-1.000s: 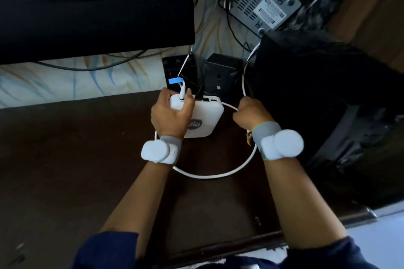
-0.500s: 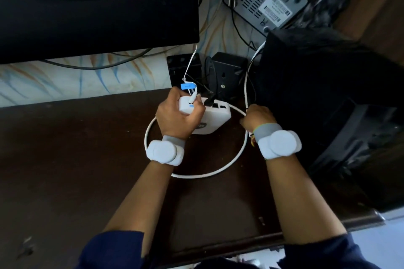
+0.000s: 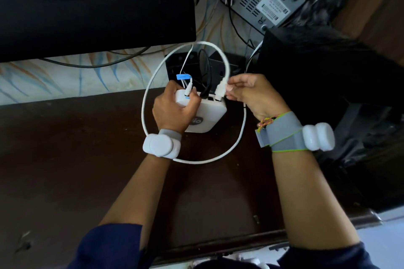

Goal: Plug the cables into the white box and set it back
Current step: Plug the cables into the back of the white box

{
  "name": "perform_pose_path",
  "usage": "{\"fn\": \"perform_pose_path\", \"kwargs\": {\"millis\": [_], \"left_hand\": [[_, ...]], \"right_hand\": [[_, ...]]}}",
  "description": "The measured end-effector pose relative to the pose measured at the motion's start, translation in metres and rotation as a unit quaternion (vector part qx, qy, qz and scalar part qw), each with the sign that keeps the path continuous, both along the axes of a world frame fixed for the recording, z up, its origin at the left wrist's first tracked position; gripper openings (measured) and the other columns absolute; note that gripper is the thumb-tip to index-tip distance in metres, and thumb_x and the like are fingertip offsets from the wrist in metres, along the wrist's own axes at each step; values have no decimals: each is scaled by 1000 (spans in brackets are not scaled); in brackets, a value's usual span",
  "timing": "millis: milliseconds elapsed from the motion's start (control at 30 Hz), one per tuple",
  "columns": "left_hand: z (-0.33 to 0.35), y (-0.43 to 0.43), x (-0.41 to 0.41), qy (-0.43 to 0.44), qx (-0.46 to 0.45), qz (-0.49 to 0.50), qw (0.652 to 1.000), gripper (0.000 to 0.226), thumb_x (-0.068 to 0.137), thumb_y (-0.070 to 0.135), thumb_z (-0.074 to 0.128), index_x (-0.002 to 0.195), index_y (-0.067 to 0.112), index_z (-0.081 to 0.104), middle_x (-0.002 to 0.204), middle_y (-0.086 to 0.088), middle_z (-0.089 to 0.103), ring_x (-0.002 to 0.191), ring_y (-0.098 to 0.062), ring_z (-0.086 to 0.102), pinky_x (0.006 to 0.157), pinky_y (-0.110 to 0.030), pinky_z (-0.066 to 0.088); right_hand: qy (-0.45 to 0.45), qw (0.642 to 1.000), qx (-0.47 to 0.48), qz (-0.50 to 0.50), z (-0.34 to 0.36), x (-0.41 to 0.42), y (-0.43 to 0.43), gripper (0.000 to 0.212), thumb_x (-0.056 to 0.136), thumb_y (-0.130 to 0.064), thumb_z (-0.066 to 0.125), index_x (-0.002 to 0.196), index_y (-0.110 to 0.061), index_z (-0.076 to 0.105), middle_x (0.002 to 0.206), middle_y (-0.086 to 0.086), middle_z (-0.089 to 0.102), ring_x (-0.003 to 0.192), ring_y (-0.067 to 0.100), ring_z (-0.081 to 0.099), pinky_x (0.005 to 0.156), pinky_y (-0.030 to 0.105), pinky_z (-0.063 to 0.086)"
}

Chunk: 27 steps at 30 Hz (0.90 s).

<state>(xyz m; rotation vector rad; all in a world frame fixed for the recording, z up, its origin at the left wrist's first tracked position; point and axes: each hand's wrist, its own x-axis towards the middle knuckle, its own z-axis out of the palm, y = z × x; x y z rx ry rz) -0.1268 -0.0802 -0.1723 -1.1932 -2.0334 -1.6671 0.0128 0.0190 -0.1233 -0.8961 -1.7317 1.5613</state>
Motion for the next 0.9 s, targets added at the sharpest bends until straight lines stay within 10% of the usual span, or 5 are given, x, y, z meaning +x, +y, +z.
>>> {"fn": "perform_pose_path", "kwargs": {"millis": [167, 333, 500, 900], "left_hand": [[2, 2, 0, 9, -14, 7, 1000, 38, 72, 48, 53, 70, 10, 52, 60, 0, 55, 56, -22, 53, 55, -26, 35], [2, 2, -2, -4, -16, 12, 1000, 39, 70, 50, 50, 70, 10, 52, 62, -1, 55, 58, -22, 52, 55, -26, 34], [2, 3, -3, -23, -14, 3, 1000, 32, 70, 49, 50, 67, 17, 46, 61, -2, 53, 58, -24, 52, 56, -27, 34], [-1, 4, -8, -44, -13, 12, 999, 39, 72, 49, 52, 71, 11, 53, 63, -3, 56, 60, -26, 57, 56, -36, 48]], "right_hand": [[-35, 999, -6, 4, -3, -9, -2, 24, 95, -4, 45, 74, -9, 55, 66, 4, 51, 39, -2, 56, 43, 7, 48], [-121, 992, 32, 33, -3, -20, 2, 29, 90, -34, 55, 80, -8, 60, 64, 1, 52, 56, 10, 53, 47, 15, 48], [-38, 996, -20, 76, 8, -16, 1, 19, 82, -1, 65, 66, -6, 56, 67, 5, 55, 39, -1, 59, 48, 12, 52], [58, 997, -38, 39, -8, -17, -1, 14, 83, -8, 66, 74, -19, 62, 68, -3, 56, 58, -2, 56, 58, 10, 48]]}}
